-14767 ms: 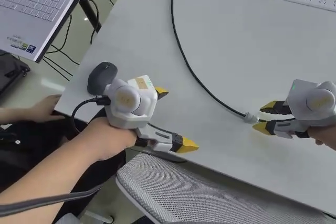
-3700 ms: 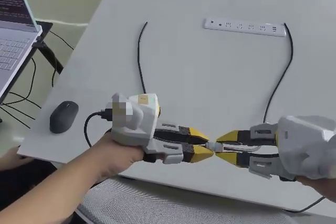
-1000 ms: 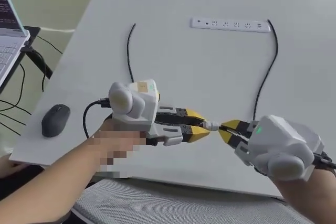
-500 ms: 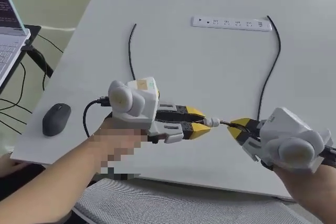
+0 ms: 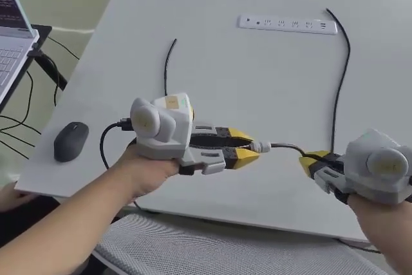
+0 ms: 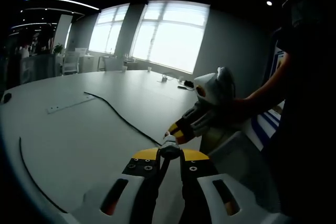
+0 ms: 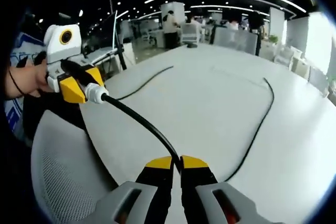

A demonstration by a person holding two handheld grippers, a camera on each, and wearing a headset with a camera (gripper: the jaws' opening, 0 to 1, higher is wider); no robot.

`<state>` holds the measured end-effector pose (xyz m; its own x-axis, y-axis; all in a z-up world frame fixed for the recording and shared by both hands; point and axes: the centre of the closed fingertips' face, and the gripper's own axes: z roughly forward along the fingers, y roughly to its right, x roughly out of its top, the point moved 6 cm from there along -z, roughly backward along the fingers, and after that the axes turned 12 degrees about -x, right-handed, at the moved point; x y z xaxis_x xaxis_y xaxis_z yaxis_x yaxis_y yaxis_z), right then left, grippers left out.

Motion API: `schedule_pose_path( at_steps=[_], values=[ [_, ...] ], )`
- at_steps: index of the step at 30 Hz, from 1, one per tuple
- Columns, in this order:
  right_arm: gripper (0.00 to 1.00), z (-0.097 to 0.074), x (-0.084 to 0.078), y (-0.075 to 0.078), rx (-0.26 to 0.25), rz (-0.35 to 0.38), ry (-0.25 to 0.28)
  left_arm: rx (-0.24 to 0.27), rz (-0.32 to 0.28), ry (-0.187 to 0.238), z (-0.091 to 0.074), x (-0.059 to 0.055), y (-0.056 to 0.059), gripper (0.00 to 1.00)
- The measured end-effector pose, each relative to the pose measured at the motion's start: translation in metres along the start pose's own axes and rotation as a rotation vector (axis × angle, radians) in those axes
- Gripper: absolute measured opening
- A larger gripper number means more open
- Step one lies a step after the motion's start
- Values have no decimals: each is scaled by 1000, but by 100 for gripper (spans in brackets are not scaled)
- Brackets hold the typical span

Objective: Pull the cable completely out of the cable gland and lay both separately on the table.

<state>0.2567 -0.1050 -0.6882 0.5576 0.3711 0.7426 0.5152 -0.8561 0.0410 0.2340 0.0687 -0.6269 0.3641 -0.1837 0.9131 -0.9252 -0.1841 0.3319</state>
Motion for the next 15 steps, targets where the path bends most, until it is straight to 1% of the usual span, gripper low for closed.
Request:
schedule_pose_path(
  at_steps=[3, 6, 7, 12, 15],
  values=[
    [0, 1, -3, 0, -12, 17, -21, -3, 4, -10, 0, -1, 0, 15],
    [0, 4, -6, 0, -11, 61, -40, -6, 8, -17, 1, -2, -1, 15],
    [0, 4, -7, 0, -11, 65, -43, -6, 8, -17, 1, -2, -1, 15],
    [0, 4, -8, -4, 0, 49, -31, -4, 3, -12, 0, -1, -4, 15],
    [0, 2, -8, -3, 7, 53, -19, -5, 1, -14, 0, -1, -4, 15]
  ],
)
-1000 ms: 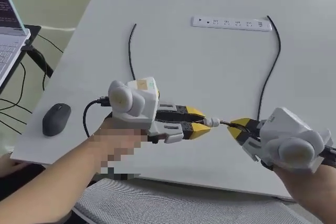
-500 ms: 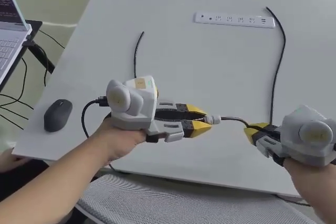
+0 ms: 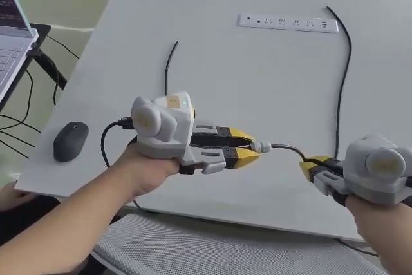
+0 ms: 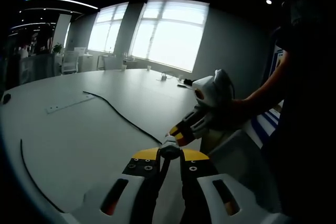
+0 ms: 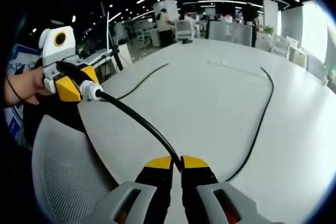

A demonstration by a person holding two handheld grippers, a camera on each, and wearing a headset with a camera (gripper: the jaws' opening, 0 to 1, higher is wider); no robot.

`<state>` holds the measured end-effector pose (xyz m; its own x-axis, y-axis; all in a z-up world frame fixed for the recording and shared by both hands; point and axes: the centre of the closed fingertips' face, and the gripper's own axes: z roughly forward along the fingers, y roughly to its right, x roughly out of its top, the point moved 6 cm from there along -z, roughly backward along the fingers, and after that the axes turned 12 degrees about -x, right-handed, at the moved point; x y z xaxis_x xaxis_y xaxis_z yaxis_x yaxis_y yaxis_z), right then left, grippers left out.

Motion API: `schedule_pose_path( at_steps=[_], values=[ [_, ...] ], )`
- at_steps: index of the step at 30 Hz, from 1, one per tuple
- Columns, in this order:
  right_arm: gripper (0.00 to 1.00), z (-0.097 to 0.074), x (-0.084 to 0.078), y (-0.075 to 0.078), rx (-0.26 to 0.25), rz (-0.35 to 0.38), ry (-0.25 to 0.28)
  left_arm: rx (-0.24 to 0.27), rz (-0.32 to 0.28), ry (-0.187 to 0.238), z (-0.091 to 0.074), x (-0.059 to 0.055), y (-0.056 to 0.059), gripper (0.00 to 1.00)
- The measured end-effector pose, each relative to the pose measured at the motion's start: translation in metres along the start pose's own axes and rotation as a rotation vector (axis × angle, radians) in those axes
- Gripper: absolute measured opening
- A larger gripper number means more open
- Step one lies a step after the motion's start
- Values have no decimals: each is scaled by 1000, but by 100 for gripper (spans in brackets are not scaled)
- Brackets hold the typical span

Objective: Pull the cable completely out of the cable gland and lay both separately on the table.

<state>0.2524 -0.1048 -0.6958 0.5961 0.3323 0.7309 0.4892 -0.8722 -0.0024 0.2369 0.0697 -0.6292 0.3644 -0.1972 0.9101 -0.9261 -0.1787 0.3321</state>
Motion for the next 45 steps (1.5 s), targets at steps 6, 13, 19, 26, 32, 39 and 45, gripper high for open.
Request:
schedule_pose_path(
  at_steps=[6, 13, 19, 26, 32, 39, 45],
  values=[
    [0, -4, -2, -2, 7, -31, 13, 5, -11, 1, 0, 0, -1, 15],
    [2, -12, -2, -4, 15, -187, 30, 0, -13, -6, -1, -1, -2, 14],
    [17, -29, 30, -22, 88, -388, 164, -11, -9, -18, 1, -2, -1, 14],
    [12, -31, 53, -53, 183, -601, 202, -16, -10, -26, 3, -1, -3, 14],
    [4, -30, 61, -57, 185, -613, 234, -16, -13, -31, 3, -1, -3, 14],
    [1, -29, 57, -62, 189, -667, 228, -13, -3, -51, 3, -4, -2, 14],
    [0, -28, 57, -62, 182, -658, 220, -7, -3, -50, 4, -3, -2, 14]
  ],
)
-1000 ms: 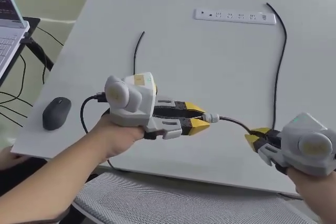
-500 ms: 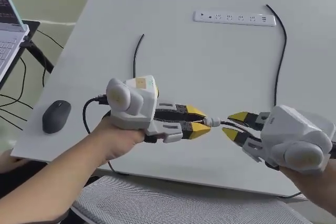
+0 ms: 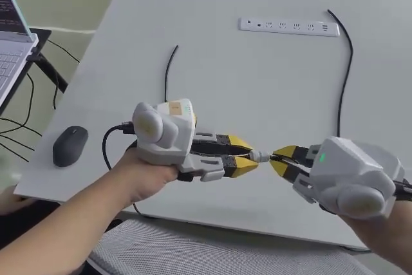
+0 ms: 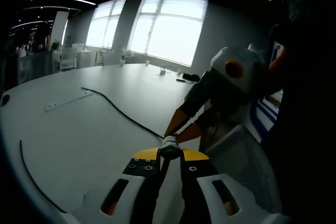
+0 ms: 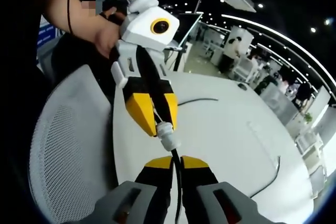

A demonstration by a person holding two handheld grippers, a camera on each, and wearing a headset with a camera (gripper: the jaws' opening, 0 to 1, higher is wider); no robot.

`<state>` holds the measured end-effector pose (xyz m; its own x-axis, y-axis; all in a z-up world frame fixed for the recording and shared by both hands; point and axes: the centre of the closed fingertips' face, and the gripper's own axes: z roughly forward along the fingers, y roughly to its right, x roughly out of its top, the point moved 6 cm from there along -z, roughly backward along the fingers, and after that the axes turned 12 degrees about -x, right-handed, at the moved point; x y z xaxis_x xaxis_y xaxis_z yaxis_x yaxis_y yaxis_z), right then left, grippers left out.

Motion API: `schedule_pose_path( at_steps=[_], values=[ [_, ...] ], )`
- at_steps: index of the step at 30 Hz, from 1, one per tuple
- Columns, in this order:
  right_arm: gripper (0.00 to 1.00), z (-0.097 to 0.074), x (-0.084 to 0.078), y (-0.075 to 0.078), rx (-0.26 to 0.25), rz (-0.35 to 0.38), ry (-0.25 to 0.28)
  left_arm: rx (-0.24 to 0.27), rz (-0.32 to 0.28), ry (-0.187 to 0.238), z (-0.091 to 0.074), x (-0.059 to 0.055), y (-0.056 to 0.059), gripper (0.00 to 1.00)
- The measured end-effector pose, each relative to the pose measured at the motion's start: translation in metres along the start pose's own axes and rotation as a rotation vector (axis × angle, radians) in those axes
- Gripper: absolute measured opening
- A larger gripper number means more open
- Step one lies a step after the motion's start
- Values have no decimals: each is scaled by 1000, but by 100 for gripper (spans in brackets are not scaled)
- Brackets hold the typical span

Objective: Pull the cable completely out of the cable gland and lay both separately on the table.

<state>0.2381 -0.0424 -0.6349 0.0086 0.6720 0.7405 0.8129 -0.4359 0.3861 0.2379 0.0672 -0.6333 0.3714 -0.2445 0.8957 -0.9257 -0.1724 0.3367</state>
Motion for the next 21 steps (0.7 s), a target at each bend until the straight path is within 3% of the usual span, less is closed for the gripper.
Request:
schedule_pose_path(
  at_steps=[3, 17, 21],
  values=[
    [0, 0, 0, 0, -3, 36, -4, 6, 0, 8, 0, 1, -1, 14],
    [0, -5, -1, -4, 8, 68, -11, 4, -33, 39, 0, 0, 3, 15],
    [0, -4, -2, -4, 7, 78, -7, 8, -23, 30, 1, 1, 4, 14]
  ],
)
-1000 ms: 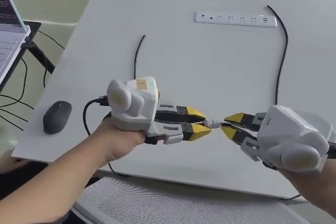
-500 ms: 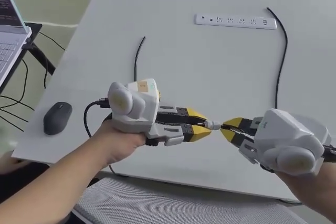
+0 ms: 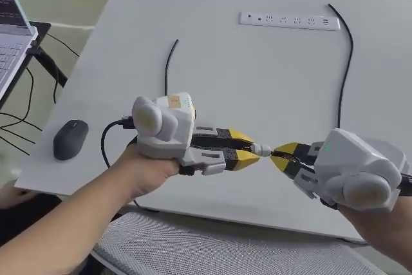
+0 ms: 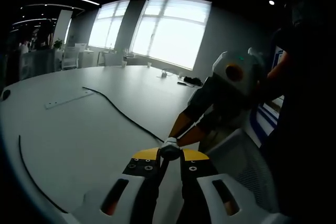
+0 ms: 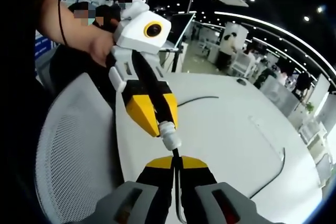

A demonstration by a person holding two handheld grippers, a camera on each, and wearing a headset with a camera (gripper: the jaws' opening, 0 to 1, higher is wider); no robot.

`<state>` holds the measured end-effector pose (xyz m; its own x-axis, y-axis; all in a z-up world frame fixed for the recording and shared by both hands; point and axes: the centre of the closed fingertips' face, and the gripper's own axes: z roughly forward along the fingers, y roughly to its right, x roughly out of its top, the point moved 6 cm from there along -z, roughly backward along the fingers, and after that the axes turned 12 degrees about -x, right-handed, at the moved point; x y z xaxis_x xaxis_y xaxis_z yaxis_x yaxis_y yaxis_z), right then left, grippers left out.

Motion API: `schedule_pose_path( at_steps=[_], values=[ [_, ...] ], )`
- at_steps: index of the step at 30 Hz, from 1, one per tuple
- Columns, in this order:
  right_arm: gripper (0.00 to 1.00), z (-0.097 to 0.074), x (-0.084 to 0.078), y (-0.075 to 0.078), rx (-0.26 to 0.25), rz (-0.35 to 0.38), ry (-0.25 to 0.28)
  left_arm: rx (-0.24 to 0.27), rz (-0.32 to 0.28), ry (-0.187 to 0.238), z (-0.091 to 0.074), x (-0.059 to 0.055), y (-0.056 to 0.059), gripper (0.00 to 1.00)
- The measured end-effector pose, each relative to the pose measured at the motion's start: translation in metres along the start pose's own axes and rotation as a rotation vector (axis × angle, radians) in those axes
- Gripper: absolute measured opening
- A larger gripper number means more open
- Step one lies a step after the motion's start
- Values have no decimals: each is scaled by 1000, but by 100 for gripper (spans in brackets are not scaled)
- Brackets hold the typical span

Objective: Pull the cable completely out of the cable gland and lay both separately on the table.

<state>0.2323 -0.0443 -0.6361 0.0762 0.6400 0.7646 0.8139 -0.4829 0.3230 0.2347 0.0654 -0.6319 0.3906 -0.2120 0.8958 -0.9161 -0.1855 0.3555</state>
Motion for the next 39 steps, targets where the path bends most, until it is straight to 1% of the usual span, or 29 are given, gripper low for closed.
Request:
schedule_pose_path(
  at_steps=[4, 6, 8, 10, 13, 15, 19, 20, 22, 28, 29, 33, 35, 36, 38, 39],
  values=[
    [0, 1, 0, 2, -4, 2, 1, 7, 4, -2, 0, 1, 0, 14],
    [0, 2, -1, 3, -5, 31, -1, 8, 5, -1, 0, 1, 0, 14],
    [0, 2, -3, 5, -15, 34, -7, 11, 7, -5, 0, 1, -1, 14],
    [0, 3, -5, 6, -20, 53, -8, 13, 7, -7, 0, 1, -2, 14],
    [0, 3, -8, 9, -42, 58, -19, 19, 2, -4, -1, 1, -4, 14],
    [0, 3, -10, 12, -53, 85, -23, 20, -2, 1, -1, 2, -5, 14],
    [0, 4, -21, 20, -84, 149, -45, 28, -3, 1, -3, 2, -6, 14],
    [0, 4, -25, 23, -96, 180, -54, 30, -2, 3, -3, 3, -7, 14],
    [0, 4, -33, 29, -114, 209, -68, 32, 0, 2, -5, 3, -8, 14],
    [0, 3, -52, 40, -156, 296, -99, 30, -1, 11, -5, 3, -8, 14],
    [0, 3, -57, 42, -168, 335, -109, 30, 1, 12, -4, 4, -8, 14],
    [0, 3, -70, 45, -196, 406, -142, 32, 5, 17, -4, 4, -8, 14],
    [0, 3, -78, 44, -216, 476, -171, 35, 9, 17, -5, 5, -8, 14],
    [0, 3, -81, 44, -226, 491, -187, 35, 10, 19, -5, 5, -7, 14],
    [0, 4, -90, 45, -255, 522, -198, 41, 14, 20, -5, 5, -8, 14],
    [0, 5, -93, 44, -260, 547, -212, 43, 15, 20, -5, 5, -8, 14]
  ],
)
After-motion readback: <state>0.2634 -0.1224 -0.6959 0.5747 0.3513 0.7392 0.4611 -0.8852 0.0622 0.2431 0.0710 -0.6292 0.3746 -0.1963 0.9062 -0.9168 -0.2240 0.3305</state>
